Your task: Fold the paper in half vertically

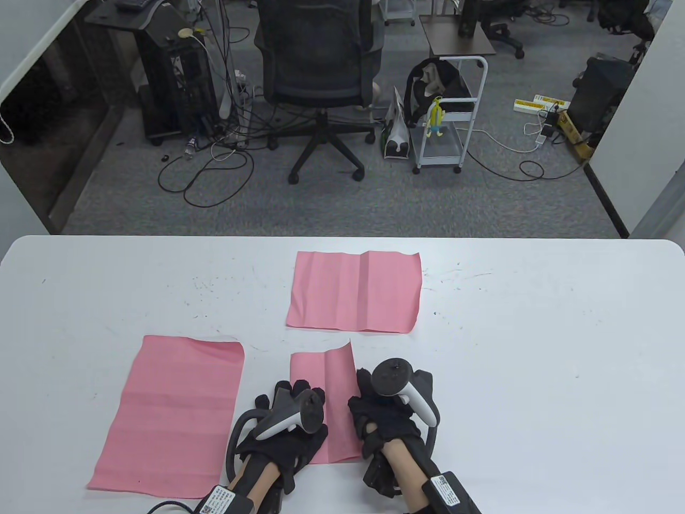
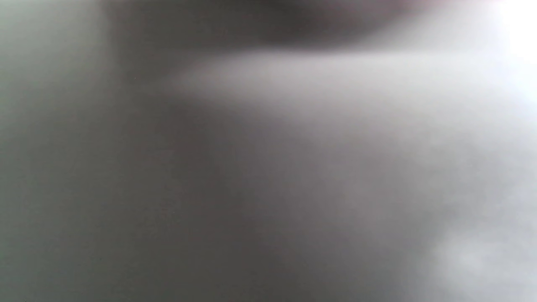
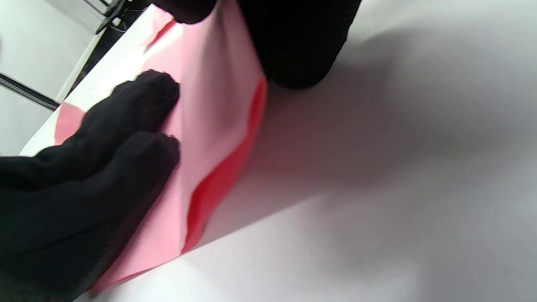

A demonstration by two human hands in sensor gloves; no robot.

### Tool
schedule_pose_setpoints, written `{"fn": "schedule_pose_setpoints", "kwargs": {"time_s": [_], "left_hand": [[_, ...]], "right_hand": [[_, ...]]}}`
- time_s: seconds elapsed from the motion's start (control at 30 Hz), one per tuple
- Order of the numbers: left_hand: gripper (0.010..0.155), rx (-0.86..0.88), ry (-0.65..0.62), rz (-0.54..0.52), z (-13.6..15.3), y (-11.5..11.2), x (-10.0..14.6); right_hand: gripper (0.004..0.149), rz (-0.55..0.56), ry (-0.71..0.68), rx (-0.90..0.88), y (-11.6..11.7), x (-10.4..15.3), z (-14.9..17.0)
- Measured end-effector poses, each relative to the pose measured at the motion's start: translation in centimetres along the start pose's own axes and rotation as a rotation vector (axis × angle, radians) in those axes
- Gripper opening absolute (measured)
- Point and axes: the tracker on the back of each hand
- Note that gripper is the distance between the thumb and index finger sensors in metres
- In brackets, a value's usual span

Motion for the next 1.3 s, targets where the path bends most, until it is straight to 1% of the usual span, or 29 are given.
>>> {"fn": "schedule_pose_setpoints", "kwargs": {"time_s": [0.3,0.43,0.57,0.73,0.8,0.87,1.0,1.13,1.2,1.23,1.3], "left_hand": [[0.075,-0.017,0.013,0.004,0.0,0.2,0.0],[0.075,-0.018,0.027,-0.022,-0.1,0.9,0.3],[0.076,-0.003,0.03,-0.091,-0.2,2.3,1.3],[0.077,0.006,0.036,-0.277,-0.8,5.5,4.5],[0.077,0.022,0.028,-0.338,-1.0,6.6,5.8],[0.077,0.053,0.006,-0.375,-1.0,7.4,6.8],[0.077,0.057,-0.005,-0.417,-0.8,8.0,7.7],[0.077,0.063,-0.014,-0.425,-0.8,8.2,8.1],[0.077,0.066,-0.019,-0.427,-0.9,8.3,8.2],[0.077,0.066,-0.022,-0.428,-0.9,8.3,8.2],[0.078,0.063,-0.026,-0.435,-0.9,8.4,8.4]], "right_hand": [[0.062,0.038,0.012,0.045,0.2,0.0,0.0],[0.062,0.042,0.008,0.037,0.2,0.1,0.0],[0.062,0.044,-0.003,0.027,0.2,0.1,0.2],[0.062,0.035,-0.005,0.011,0.2,0.1,0.4],[0.062,0.035,-0.005,0.013,0.2,0.1,0.4],[0.062,0.035,-0.005,0.015,0.2,0.1,0.4],[0.062,0.035,-0.009,0.004,0.2,0.1,0.6],[0.06,0.056,-0.033,-0.002,0.3,0.2,0.7],[0.059,0.068,-0.044,-0.045,0.2,0.4,0.9],[0.059,0.076,-0.058,-0.088,-0.2,0.7,1.1],[0.058,0.128,-0.075,-0.133,-1.2,1.6,1.3]]}}
Point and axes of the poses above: the tracker on the back of each hand, its own z axis roughly to the little-finger side, its own x axis roughly from the fingertips to the wrist, y = z × x, and after that the axes turned 7 degrees about -y, right-handed
